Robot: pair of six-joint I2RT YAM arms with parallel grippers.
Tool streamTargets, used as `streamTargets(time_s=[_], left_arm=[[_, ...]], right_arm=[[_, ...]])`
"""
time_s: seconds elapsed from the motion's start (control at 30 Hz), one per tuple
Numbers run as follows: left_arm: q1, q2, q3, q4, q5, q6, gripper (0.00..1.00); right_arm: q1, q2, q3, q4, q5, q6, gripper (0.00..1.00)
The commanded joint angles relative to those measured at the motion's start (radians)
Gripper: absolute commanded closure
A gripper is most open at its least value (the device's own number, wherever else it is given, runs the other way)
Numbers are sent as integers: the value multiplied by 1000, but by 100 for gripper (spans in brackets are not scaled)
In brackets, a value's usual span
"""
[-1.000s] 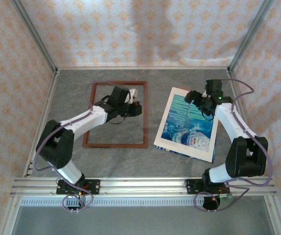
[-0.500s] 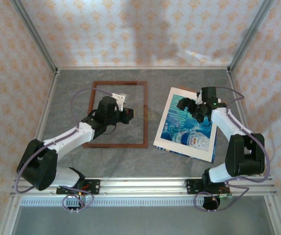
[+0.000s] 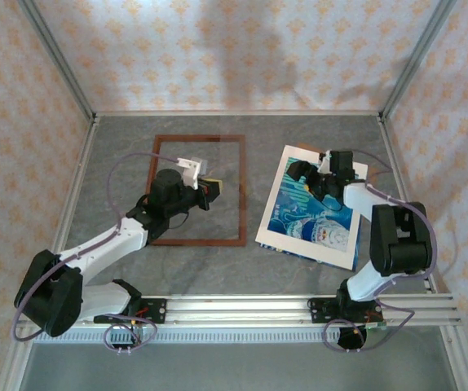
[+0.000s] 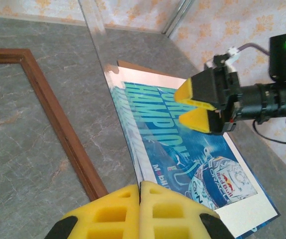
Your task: Put the photo into the frame
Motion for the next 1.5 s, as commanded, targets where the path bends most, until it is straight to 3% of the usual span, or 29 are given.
streamTargets(time_s=[0.0,0.13,0.37,1.07,1.47], left_arm=[[-8,-47,17,-69,-36,45,100],[-11,-45,32,-157,-99,118,100],[-45,-38,-10,-86,-171,232,100],[-49,-74,-99,46,-183,197,100],[-42,-68,-139,131,-225,122,100]], right_arm=[[23,37,68,62,-11,38,4],[40,104,123,107,-50,41,5],[41,208,214,150,-91,-30,0],[41,382,346,116,-144,-110,0],[41,354,273,160,-279,-115,2]])
